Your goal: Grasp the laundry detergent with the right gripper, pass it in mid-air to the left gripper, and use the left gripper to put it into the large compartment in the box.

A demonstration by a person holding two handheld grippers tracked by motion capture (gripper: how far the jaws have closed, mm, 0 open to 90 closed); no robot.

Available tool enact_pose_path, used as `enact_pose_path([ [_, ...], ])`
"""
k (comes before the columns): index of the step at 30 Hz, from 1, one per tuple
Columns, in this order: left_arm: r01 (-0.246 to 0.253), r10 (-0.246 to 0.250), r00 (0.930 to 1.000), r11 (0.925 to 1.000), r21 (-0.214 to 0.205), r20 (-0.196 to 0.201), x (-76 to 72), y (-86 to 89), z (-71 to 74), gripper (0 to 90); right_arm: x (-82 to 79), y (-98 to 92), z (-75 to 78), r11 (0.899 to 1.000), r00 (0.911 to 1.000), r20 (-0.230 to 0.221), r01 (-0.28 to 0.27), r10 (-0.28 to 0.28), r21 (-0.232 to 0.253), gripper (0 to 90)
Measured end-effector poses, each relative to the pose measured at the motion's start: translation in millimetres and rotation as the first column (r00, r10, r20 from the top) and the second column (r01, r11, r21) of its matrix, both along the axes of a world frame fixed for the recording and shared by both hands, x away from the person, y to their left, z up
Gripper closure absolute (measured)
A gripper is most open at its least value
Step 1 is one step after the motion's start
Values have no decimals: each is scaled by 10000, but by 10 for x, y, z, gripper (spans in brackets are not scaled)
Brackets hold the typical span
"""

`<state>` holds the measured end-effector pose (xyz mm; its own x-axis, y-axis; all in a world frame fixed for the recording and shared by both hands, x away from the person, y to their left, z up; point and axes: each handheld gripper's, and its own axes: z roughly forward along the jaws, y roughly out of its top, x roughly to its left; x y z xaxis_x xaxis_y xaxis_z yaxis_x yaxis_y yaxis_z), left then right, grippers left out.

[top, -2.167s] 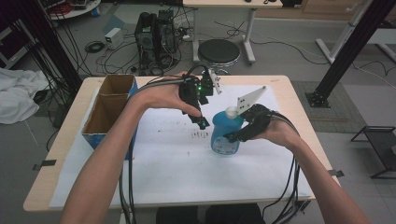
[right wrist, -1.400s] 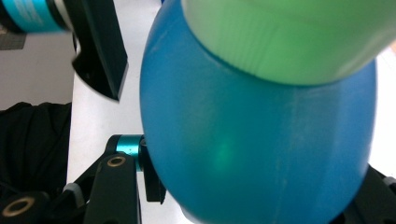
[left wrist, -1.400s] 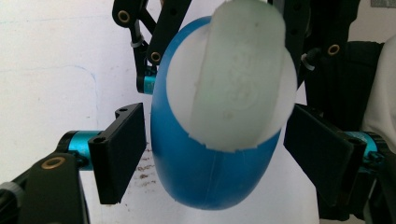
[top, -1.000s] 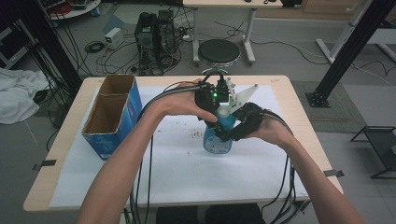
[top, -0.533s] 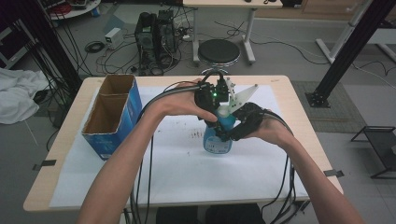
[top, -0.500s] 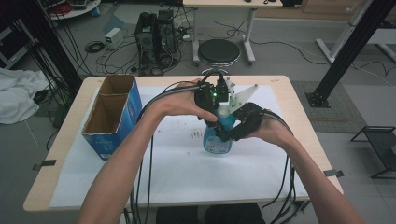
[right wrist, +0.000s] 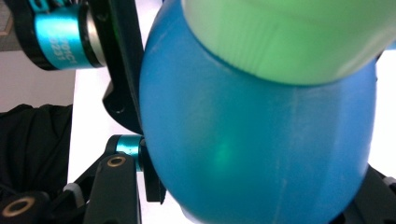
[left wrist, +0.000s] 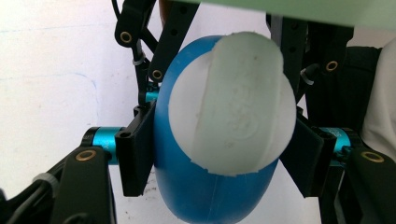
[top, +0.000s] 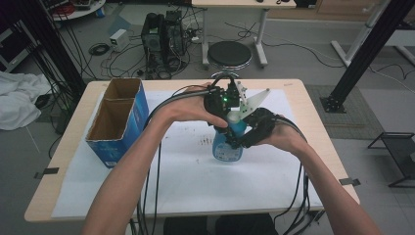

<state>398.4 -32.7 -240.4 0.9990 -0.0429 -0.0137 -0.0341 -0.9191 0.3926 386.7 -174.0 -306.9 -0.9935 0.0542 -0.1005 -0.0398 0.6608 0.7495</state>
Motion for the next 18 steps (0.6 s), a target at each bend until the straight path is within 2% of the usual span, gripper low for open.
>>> enact_pose_path([
  [2, -41, 40, 10000, 10000, -41, -67, -2, -4, -10, 342, -25, -7, 4, 9997, 9994, -248, 230, -233, -92, 448],
  [6, 14, -14, 10000, 10000, 7, 19, -2, -8, -15, 345, -7, -6, 6, 9999, 9999, -87, 100, -100, 4, 448],
  [8, 89, -87, 9999, 9999, -118, 123, 5, 1, -6, 366, 1, -9, 11, 10000, 10000, -17, -11, 12, 93, 448],
  [10, 96, -95, 9999, 9999, -134, 113, -1, 3, -4, 366, -4, -13, 14, 10000, 10000, -92, 36, -35, 84, 447],
  [11, 107, -105, 9998, 9999, -118, 144, -7, 4, -2, 370, 14, -3, 9, 9993, 9997, 114, -210, 206, 300, 447],
  [13, 112, -110, 9999, 9998, -146, 108, -13, 5, -3, 372, 22, 1, 6, 9989, 9994, 187, -294, 287, 362, 446],
  [14, 138, -136, 9998, 9999, -92, 175, -14, 6, 1, 375, 40, 14, -1, 9970, 9978, 390, -553, 533, 537, 444],
  [16, 115, -113, 9999, 9998, -141, 115, -13, 10, 1, 375, 54, 19, -1, 9958, 9963, 548, -701, 668, 597, 443],
  [17, 135, -134, 9998, 9999, -107, 120, -10, 13, -2, 375, -62, -26, 15, 9993, 9961, -794, 372, -372, -17, 441],
  [18, 128, -128, 9998, 9999, -66, 125, -12, 11, -5, 375, 30, 14, -11, 9974, 9988, 204, -458, 447, 550, 439],
])
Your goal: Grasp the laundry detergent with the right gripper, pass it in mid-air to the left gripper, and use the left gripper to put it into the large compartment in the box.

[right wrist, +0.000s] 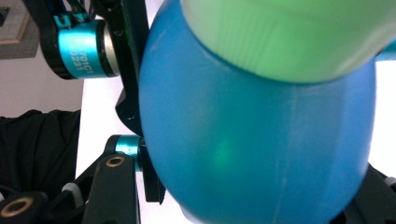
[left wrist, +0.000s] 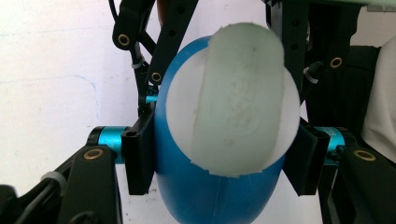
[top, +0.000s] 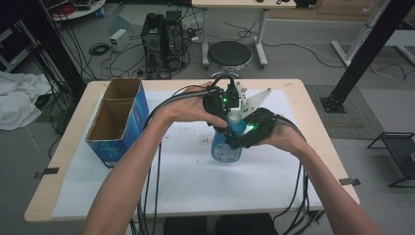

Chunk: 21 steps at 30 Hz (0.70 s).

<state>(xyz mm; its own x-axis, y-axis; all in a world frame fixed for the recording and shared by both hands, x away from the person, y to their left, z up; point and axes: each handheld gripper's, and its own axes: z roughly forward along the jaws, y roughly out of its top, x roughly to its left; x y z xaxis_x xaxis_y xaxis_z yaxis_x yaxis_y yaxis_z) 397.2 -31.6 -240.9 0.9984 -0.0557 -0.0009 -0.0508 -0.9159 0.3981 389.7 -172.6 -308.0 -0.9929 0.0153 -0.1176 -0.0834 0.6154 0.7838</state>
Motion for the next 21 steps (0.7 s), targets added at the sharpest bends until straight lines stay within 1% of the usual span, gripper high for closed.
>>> enact_pose_path([
  [2, -37, 37, 10000, 10000, 25, -6, -6, -3, -5, 375, 2, 6, -6, 10000, 10000, 50, -33, 33, 16, 438],
  [3, -45, 44, 10000, 9999, 102, 49, -9, -6, -4, 375, 22, 19, -19, 9997, 9993, 300, -229, 225, 128, 435],
  [4, -53, 52, 10000, 9999, 95, 54, -10, -5, -6, 375, 22, 19, -19, 9997, 9993, 300, -229, 225, 128, 435],
  [5, -64, 64, 10000, 10000, 58, 33, -7, -2, -7, 375, 38, 26, -26, 9990, 9985, 422, -359, 347, 269, 432],
  [6, -119, 120, 9999, 9999, -26, 27, -5, 4, -7, 375, 38, 26, -26, 9990, 9985, 422, -359, 347, 269, 432],
  [7, -95, 95, 10000, 9999, -46, -4, 1, 13, -2, 375, 36, 20, -22, 9991, 9991, 321, -301, 292, 287, 428],
  [8, -95, 95, 10000, 9999, -46, -4, 1, 13, -2, 375, 36, 20, -22, 9991, 9991, 321, -301, 292, 287, 428],
  [9, -112, 112, 9999, 9999, -46, -5, 0, 14, -1, 375, 29, 15, -19, 9994, 9995, 226, -240, 235, 236, 426],
  [10, -119, 119, 9999, 9999, -5, 7, -1, 15, -8, 375, -115, -37, 10, 9910, 9842, -1312, 1090, -1186, -782, 421],
  [11, -119, 119, 9999, 9999, -5, 7, -1, 15, -8, 375, -115, -37, 10, 9910, 9842, -1312, 1090, -1186, -782, 421],
  [12, -129, 129, 9999, 9999, 23, 10, 4, 15, -13, 375, -121, -41, 11, 9889, 9821, -1348, 1206, -1316, -870, 414],
  [13, -148, 148, 9999, 9999, 23, 10, 5, 15, -21, 375, -120, -43, 5, 9894, 9807, -1429, 1238, -1337, -766, 408],
  [15, -157, 157, 9999, 9999, 13, 20, -1, 10, -34, 375, -115, -48, 3, 9902, 9812, -1433, 1196, -1290, -724, 395],
  [16, -122, 122, 9999, 9999, 35, 35, -2, 8, -39, 375, -105, -48, -2, 9915, 9831, -1365, 1140, -1217, -627, 371],
  [17, -116, 116, 9999, 9999, 8, -6, -1, 9, -41, 375, -119, -52, 2, 9890, 9776, -1613, 1234, -1353, -819, 358],
  [19, -52, 51, 10000, 10000, -70, -41, 5, 17, -38, 375, -121, -50, -4, 9899, 9769, -1702, 1166, -1289, -805, 350],
  [20, -85, 84, 9999, 9999, -122, -68, 8, 23, -36, 375, -114, -48, -21, 9892, 9802, -1478, 1200, -1315, -846, 331],
  [21, -105, 104, 9999, 9998, -140, -81, 8, 25, -36, 375, -131, -53, -17, 9872, 9747, -1718, 1282, -1430, -944, 331],
])
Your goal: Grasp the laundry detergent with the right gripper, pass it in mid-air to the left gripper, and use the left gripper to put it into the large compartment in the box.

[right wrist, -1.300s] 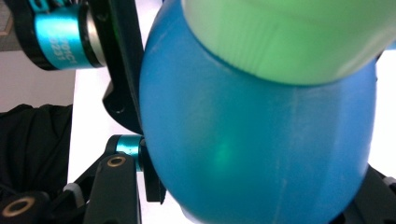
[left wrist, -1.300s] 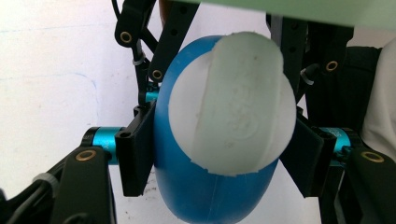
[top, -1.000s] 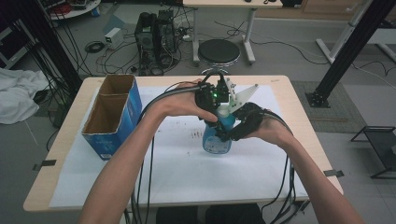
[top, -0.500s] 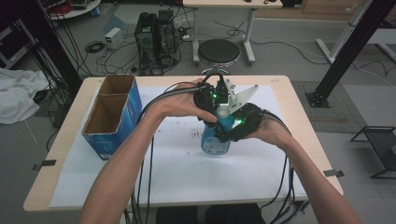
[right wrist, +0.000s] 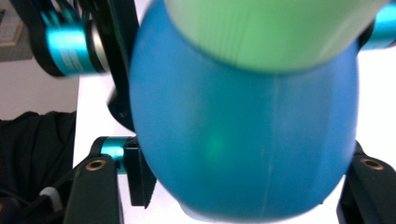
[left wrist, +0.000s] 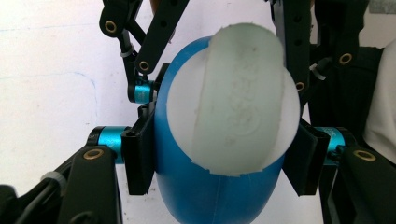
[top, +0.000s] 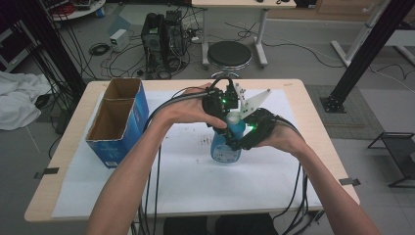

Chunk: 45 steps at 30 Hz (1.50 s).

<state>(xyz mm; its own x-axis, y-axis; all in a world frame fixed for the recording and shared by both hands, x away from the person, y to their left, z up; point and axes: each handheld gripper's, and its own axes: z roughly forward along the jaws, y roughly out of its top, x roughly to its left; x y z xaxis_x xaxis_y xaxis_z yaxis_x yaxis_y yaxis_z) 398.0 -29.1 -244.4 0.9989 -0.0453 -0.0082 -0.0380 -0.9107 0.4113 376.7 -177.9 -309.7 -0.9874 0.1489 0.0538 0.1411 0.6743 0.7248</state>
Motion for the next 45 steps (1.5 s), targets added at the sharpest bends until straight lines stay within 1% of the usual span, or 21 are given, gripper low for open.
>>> enact_pose_path([
  [1, 33, -33, 10000, 10000, 40, 11, 1, 3, 2, 375, 0, 0, 0, 10000, 10000, 0, 0, 0, 0, 329],
  [2, 18, -19, 10000, 10000, 75, 55, -1, 6, 2, 375, 26, 1, -7, 9993, 9990, 358, -286, 278, 224, 326],
  [3, 25, -25, 10000, 9999, 99, 60, -2, 8, 2, 375, 11, -4, -7, 10000, 9998, 205, -34, 32, 73, 322],
  [12, 53, -54, 10000, 9998, 178, 72, -8, 15, 0, 375, 13, 1, -9, 9999, 9995, 323, 72, -68, -120, 265],
  [15, 14, -16, 10000, 9998, 175, 93, -12, 21, 2, 375, -1, -6, 1, 9997, 9995, 272, 182, -178, -137, 265],
  [16, -21, 20, 10000, 9999, 166, 81, -13, 25, 5, 375, -61, -12, 18, 9967, 9969, -359, 681, -697, -436, 265],
  [17, -77, 76, 9999, 9998, 167, 70, -17, 34, 6, 374, -72, -12, 25, 9958, 9957, -450, 782, -803, -465, 237],
  [20, 9, -10, 10000, 9998, 185, 95, -17, 42, 12, 375, -55, -30, 24, 9972, 9974, -407, 574, -593, -485, 233],
  [21, 10, -12, 10000, 9998, 200, 99, -23, 43, 13, 375, -18, -38, 18, 9983, 9988, 84, 481, -478, -337, 232],
  [22, -13, 10, 9999, 9997, 243, 127, -30, 50, 22, 375, -33, -41, 28, 9985, 9986, -164, 508, -512, -203, 231],
  [23, -112, 108, 9999, 9995, 293, 120, -36, 57, 30, 375, -64, -47, 37, 9969, 9959, -554, 692, -712, -362, 231],
  [24, -112, 108, 9999, 9995, 293, 120, -36, 57, 30, 375, -64, -47, 37, 9969, 9959, -554, 692, -712, -362, 231],
  [25, -195, 193, 9998, 9994, 293, 79, -34, 77, 36, 375, -54, -64, 48, 9962, 9963, -323, 784, -796, -385, 230],
  [30, -458, 455, 9989, 9980, 438, 83, -32, 128, 66, 375, -35, -114, 57, 9959, 9970, -99, 761, -766, -499, 229],
  [31, -573, 573, 9984, 9973, 464, 26, -30, 142, 72, 375, -5, -151, 65, 9957, 9972, 158, 735, -727, -564, 229],
  [32, -635, 636, 9980, 9968, 486, -6, -25, 154, 83, 375, -15, -158, 76, 9949, 9963, -22, 855, -857, -527, 229],
  [34, -704, 699, 9975, 9963, 484, 118, -19, 180, 108, 375, 1, -175, 78, 9956, 9973, 183, 716, -706, -609, 229],
  [35, -830, 826, 9965, 9955, 463, 93, -15, 211, 133, 375, -16, -185, 96, 9938, 9957, -2, 926, -928, -617, 228],
  [37, -958, 953, 9954, 9942, 482, 123, -17, 244, 161, 375, -25, -194, 98, 9937, 9951, -39, 983, -987, -541, 228],
  [39, -1033, 1027, 9946, 9936, 468, 159, -14, 262, 177, 374, -28, -216, 110, 9921, 9950, -2, 995, -998, -758, 228],
  [45, -1696, 1684, 9852, 9846, 434, 305, 8, 400, 326, 375, -37, -279, 133, 9889, 9927, 80, 1205, -1203, -866, 227],
])
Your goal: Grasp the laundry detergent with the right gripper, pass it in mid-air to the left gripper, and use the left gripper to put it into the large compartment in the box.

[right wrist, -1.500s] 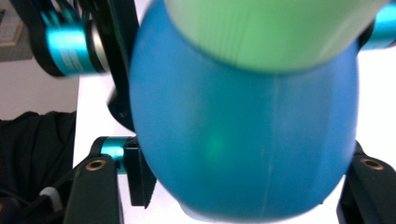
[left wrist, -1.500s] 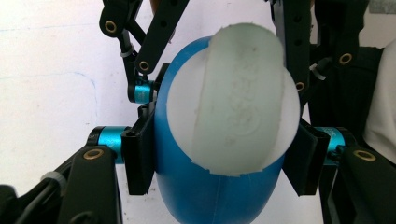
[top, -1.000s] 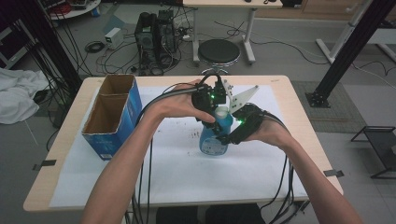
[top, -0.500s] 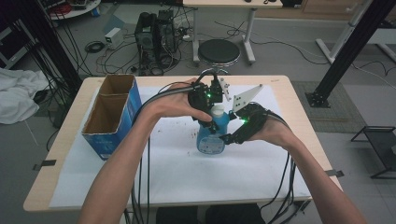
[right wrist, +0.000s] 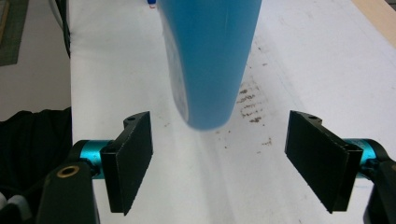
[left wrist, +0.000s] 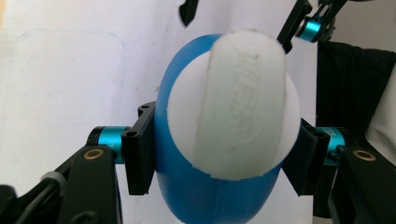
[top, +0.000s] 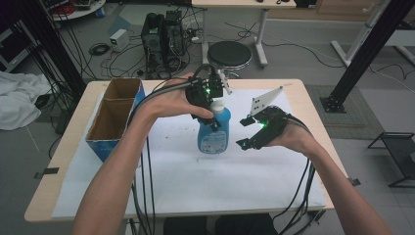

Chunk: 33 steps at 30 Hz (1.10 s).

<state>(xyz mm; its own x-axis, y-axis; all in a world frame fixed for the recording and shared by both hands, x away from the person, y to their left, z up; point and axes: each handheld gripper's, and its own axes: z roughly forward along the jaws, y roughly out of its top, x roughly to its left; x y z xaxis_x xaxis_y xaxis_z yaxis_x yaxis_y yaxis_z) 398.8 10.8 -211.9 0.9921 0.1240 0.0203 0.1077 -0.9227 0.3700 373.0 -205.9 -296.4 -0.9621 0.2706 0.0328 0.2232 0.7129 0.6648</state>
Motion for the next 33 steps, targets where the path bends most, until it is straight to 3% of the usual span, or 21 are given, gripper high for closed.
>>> enact_pose_path([
  [1, 0, 0, 10000, 10000, 0, 0, 0, 0, 0, 374, 0, 0, 0, 10000, 10000, 0, 0, 0, 0, 227],
  [5, -1036, 1035, 9944, 9946, 55, 214, 29, 182, 230, 375, -9, -86, 30, 9993, 9998, -36, 205, -207, -304, 227],
  [6, -1036, 1035, 9944, 9946, 55, 214, 29, 182, 230, 375, -9, -86, 30, 9993, 9998, -36, 205, -207, -304, 227],
  [7, -1136, 1133, 9931, 9935, 94, 293, 43, 223, 273, 375, 3, -102, 29, 9995, 9996, 210, 204, -199, -241, 227],
  [10, -1710, 1706, 9847, 9852, 94, 352, 74, 359, 393, 375, -9, -145, 44, 9974, 9987, 33, 513, -512, -510, 227],
  [11, -2019, 2016, 9786, 9794, 49, 424, 94, 466, 473, 375, -17, -157, 50, 9962, 9978, -162, 638, -649, -598, 227],
  [13, -2227, 2225, 9743, 9749, 21, 365, 96, 503, 505, 375, -15, -169, 45, 9951, 9978, -17, 652, -655, -740, 226],
  [14, -2683, 2685, 9625, 9633, -119, 382, 107, 620, 594, 375, -13, -192, 42, 9943, 9972, 7, 747, -749, -758, 223],
  [15, -2683, 2685, 9625, 9633, -119, 382, 107, 620, 594, 375, -13, -192, 42, 9943, 9972, 7, 747, -749, -758, 223],
  [19, -3308, 3309, 9427, 9437, -83, 426, 138, 846, 783, 375, 7, -276, 30, 9881, 9943, 153, 1063, -1052, -1112, 204],
  [20, -3670, 3672, 9289, 9301, -121, 476, 143, 952, 864, 374, 6, -293, 24, 9847, 9925, 100, 1219, -1216, -1243, 174],
  [22, -3762, 3758, 9252, 9265, -13, 534, 154, 1014, 916, 375, 11, -310, 15, 9805, 9902, 169, 1396, -1386, -1383, 135],
  [24, -4200, 4201, 9054, 9074, -148, 623, 149, 1108, 986, 374, 19, -347, -3, 9762, 9876, 252, 1570, -1550, -1495, 133],
  [26, -4458, 4453, 8922, 8951, -110, 753, 149, 1202, 1051, 375, 29, -390, -7, 9744, 9866, 199, 1628, -1617, -1549, 133],
  [27, -4612, 4608, 8843, 8872, -127, 754, 147, 1247, 1077, 375, 55, -426, -12, 9719, 9829, 507, 1829, -1772, -1484, 133],
  [28, -4719, 4711, 8788, 8816, -82, 755, 147, 1297, 1102, 375, 55, -426, -12, 9719, 9829, 507, 1829, -1772, -1484, 133],
  [29, -5019, 5015, 8620, 8648, -152, 741, 144, 1388, 1132, 374, 63, -460, -16, 9646, 9791, 554, 2022, -1955, -1694, 133],
  [30, -5019, 5015, 8620, 8648, -152, 741, 144, 1388, 1132, 375, 63, -460, -16, 9646, 9791, 554, 2022, -1955, -1694, 133],
  [31, -5128, 5125, 8556, 8584, -169, 731, 145, 1434, 1141, 375, 78, -493, -27, 9591, 9779, 683, 2072, -1975, -1929, 133],
  [32, -5443, 5444, 8354, 8386, -227, 758, 139, 1519, 1159, 375, 85, -508, -28, 9542, 9765, 716, 2139, -2032, -2091, 133],
  [33, -5443, 5444, 8354, 8386, -227, 758, 139, 1519, 1159, 375, 85, -508, -28, 9542, 9765, 716, 2139, -2032, -2091, 133],
])
